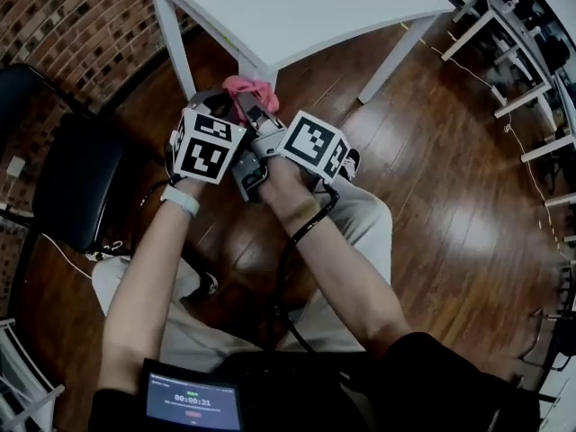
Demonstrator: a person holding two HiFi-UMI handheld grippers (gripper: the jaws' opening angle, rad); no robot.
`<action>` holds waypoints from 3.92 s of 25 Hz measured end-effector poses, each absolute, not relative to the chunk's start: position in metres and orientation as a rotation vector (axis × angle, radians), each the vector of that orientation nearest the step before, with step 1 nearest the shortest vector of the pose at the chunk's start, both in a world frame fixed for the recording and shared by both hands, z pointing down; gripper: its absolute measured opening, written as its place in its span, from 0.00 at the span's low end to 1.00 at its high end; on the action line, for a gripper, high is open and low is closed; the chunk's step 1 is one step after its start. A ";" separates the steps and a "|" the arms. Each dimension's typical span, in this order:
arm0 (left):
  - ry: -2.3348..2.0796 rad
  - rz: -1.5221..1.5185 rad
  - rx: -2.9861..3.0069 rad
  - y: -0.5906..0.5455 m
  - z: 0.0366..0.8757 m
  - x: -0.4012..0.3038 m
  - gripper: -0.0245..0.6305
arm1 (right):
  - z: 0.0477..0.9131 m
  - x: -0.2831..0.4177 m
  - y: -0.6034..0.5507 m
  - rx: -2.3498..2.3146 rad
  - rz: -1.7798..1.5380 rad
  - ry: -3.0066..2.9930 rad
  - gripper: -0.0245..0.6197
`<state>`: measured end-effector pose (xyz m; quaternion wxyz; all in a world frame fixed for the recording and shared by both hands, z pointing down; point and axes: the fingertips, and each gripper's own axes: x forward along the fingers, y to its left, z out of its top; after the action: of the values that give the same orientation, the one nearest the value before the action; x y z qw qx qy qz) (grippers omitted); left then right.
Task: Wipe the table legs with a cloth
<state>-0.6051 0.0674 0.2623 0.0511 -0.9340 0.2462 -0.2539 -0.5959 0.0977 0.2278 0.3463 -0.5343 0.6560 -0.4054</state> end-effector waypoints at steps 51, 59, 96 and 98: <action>1.119 -0.120 -3.257 -0.252 0.291 -0.763 0.04 | 0.273 -0.644 -0.386 -2.415 0.191 2.178 0.12; 1.137 -0.359 -3.385 -0.244 0.361 -0.755 0.04 | 0.335 -0.645 -0.382 -2.386 0.318 2.254 0.12; 0.904 -1.048 -3.730 -0.170 0.573 -0.739 0.04 | 0.809 -0.658 -0.376 -2.260 -1.210 2.604 0.13; 0.890 -1.051 -3.729 -0.169 0.574 -0.738 0.04 | 0.817 -0.664 -0.376 -2.203 -1.330 2.530 0.13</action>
<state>-0.7383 -0.1687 0.5737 -0.4050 -0.8577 0.2047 -0.2418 -0.6641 -0.3756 0.8170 -0.2314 -0.5938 0.6821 -0.3586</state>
